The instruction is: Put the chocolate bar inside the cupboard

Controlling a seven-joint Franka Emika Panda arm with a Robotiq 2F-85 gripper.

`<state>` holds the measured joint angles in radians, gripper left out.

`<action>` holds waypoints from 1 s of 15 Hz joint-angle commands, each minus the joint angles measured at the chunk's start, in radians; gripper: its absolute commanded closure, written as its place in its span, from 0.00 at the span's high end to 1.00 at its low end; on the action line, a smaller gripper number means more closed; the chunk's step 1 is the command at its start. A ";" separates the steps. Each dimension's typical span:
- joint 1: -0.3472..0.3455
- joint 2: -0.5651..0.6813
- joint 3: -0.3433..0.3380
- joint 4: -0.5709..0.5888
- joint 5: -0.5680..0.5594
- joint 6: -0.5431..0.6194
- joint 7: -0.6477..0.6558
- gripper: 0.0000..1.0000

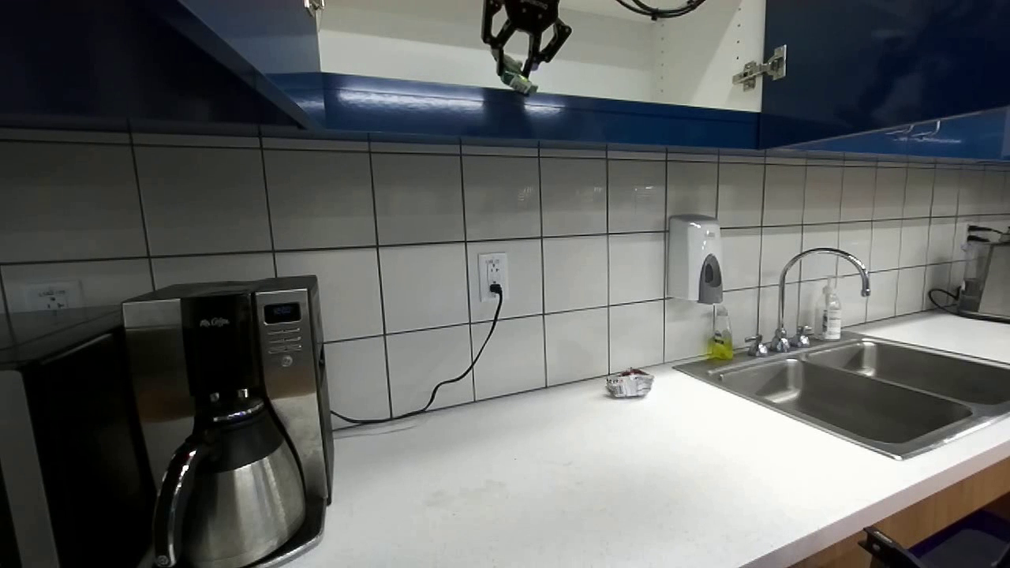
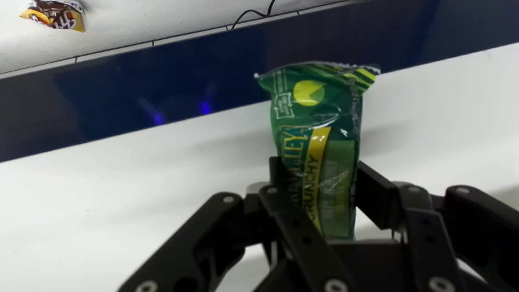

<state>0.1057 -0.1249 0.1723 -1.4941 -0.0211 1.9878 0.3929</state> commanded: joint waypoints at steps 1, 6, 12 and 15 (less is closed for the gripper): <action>0.000 0.077 0.006 0.104 -0.033 -0.026 0.047 0.18; 0.009 0.141 -0.003 0.170 -0.058 -0.034 0.067 0.18; 0.006 0.193 0.000 0.221 -0.090 -0.036 0.087 0.73; 0.006 0.205 -0.001 0.227 -0.093 -0.040 0.093 0.97</action>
<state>0.1065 0.0524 0.1701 -1.3187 -0.0910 1.9851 0.4531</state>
